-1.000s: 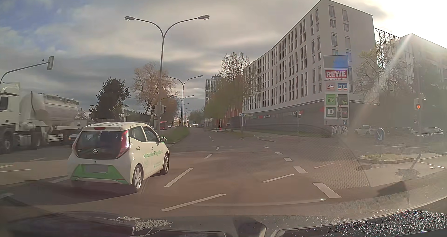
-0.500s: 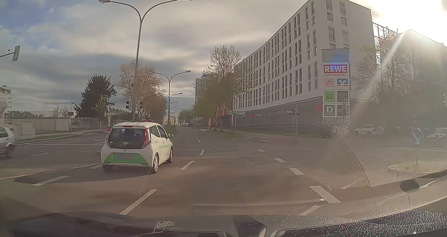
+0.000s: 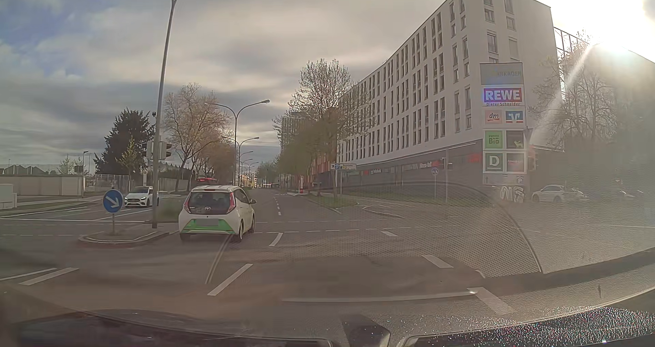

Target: Follow the waypoints while adhering to traffic rules and regulations

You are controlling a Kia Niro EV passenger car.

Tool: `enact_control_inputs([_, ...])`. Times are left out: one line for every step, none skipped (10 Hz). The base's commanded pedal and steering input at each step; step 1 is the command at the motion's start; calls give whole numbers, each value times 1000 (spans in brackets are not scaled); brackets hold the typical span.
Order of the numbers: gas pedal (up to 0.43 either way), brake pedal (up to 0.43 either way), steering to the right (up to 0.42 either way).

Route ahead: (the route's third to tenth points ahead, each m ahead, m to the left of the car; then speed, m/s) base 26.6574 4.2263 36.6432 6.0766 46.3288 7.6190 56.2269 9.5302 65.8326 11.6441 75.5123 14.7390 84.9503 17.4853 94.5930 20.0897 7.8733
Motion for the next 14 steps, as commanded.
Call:
enact_control_inputs([189,0,-12])
enact_control_inputs([189,0,-11])
enact_control_inputs([169,0,-11])
enact_control_inputs([169,0,-15])
enact_control_inputs([169,0,-20])
enact_control_inputs([169,0,-24])
enact_control_inputs([169,0,-25])
enact_control_inputs([169,0,-27])
enact_control_inputs([169,0,-29])
enact_control_inputs([169,0,-32])
enact_control_inputs([169,0,-36])
enact_control_inputs([157,0,-36])
enact_control_inputs([157,0,-36])
enact_control_inputs([157,0,-36])
